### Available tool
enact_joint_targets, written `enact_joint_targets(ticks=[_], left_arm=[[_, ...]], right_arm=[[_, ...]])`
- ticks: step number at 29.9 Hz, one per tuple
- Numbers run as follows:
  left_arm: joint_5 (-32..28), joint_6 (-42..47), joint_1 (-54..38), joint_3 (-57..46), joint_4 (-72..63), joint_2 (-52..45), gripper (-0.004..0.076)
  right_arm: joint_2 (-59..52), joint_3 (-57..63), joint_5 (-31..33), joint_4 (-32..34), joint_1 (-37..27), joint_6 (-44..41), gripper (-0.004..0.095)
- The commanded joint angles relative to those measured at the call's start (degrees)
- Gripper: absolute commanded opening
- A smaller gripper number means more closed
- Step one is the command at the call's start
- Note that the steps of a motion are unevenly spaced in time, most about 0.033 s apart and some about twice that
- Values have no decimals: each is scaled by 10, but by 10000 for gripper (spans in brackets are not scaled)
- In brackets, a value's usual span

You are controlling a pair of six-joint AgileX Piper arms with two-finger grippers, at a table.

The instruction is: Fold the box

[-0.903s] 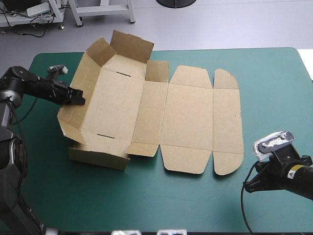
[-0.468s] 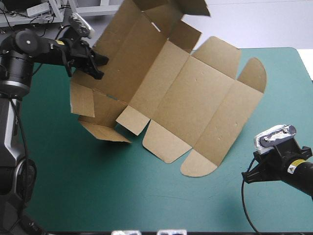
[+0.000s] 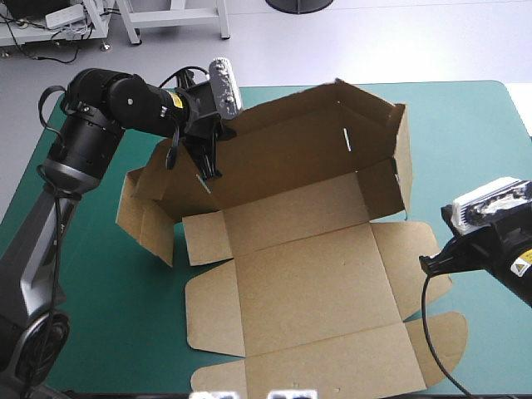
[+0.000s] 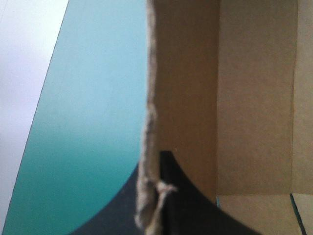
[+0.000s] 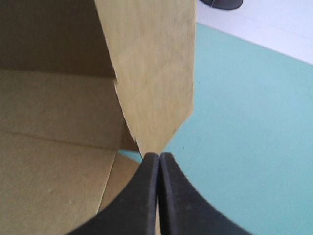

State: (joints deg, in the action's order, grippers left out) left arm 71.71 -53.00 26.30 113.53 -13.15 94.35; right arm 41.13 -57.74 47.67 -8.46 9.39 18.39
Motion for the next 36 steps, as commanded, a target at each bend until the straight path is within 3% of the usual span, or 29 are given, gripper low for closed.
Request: enact_joint_targets(ticks=[1, 14, 24, 36], left_arm=[[-44, 6, 45, -23, 43, -54, -6], [-279, 53, 203, -308, 312, -163, -6], [-313, 171, 218, -342, 420, -187, -6], [-349, 188, 218, -343, 452, -185, -6]], right_arm=[[2, -37, -63, -6, 0, 7, -25], [96, -165, -43, 4, 0, 39, -25], [193, -230, -5, 3, 0, 39, -25], [344, -370, 84, 8, -1, 47, -25]])
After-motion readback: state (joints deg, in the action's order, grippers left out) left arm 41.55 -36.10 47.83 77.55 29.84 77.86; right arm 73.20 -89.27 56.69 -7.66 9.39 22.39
